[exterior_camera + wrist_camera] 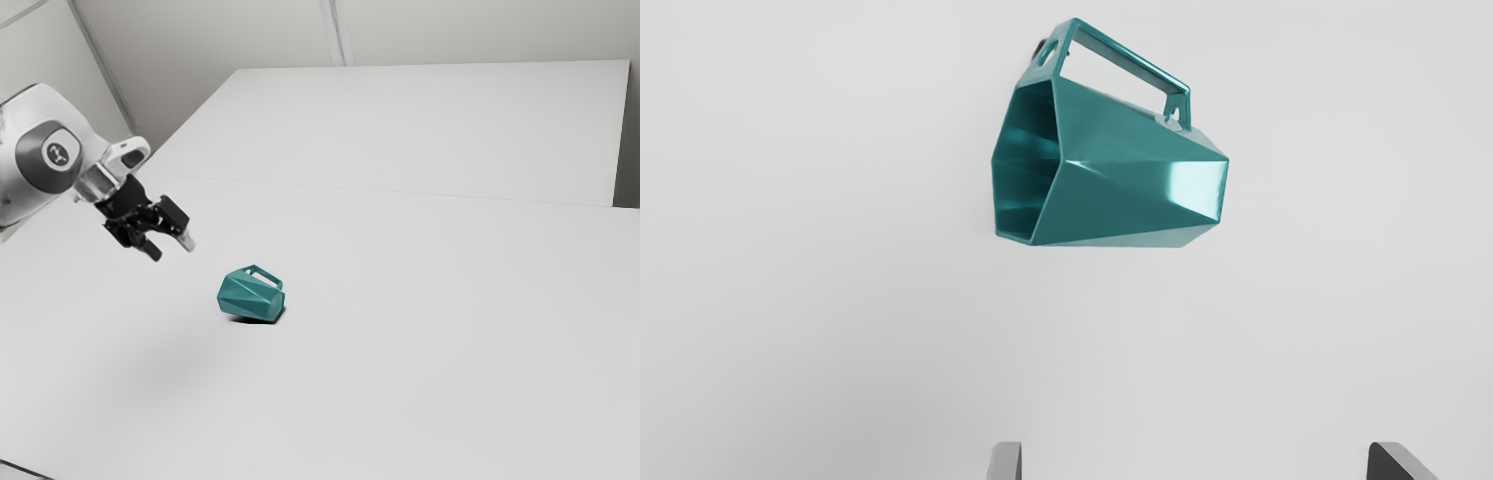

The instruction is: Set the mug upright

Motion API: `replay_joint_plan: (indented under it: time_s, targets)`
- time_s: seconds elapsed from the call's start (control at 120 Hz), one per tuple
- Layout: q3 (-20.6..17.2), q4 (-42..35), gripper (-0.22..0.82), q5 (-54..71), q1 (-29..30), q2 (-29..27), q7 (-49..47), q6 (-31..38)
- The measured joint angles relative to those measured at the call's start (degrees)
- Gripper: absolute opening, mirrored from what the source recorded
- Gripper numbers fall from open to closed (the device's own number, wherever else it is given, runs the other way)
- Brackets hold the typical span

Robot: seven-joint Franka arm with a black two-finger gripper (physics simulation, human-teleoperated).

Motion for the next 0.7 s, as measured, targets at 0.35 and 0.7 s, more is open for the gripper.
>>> replay_joint_plan:
  time_s: [0.35, 0.7]
  targets:
    - [4.86, 2.15, 0.54, -19.58, 1.76, 11.08, 13.31, -3.16]
    - [5.41, 4.39, 0.52, -32.28, 3.63, 18.53, 29.38, -6.77]
